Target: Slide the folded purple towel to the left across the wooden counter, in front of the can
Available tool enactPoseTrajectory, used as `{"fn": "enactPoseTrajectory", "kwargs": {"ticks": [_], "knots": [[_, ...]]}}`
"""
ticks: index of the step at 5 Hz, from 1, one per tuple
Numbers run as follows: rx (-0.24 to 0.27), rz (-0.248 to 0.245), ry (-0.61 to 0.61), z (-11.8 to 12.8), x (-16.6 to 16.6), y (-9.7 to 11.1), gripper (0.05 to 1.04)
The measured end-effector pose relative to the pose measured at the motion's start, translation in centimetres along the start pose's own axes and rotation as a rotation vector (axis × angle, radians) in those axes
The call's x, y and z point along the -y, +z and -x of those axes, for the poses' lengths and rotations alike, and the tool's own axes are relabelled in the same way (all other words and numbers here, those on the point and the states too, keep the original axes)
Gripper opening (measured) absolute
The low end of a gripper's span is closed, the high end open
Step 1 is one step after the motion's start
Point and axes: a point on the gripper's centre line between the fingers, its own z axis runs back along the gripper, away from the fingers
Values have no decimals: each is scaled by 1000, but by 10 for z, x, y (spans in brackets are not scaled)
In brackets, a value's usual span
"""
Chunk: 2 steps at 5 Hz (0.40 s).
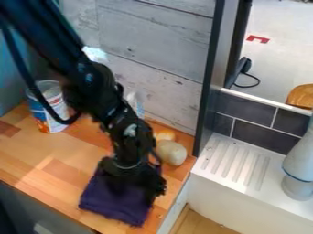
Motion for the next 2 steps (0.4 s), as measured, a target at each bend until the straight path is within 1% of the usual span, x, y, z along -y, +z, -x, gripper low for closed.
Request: {"fn": "enactPoseTrajectory", "kwargs": {"ticks": [1,2], "knots": [[12,-8,-14,-2,-1,-2,999],[29,23,21,-1,-22,-2,1000]]}}
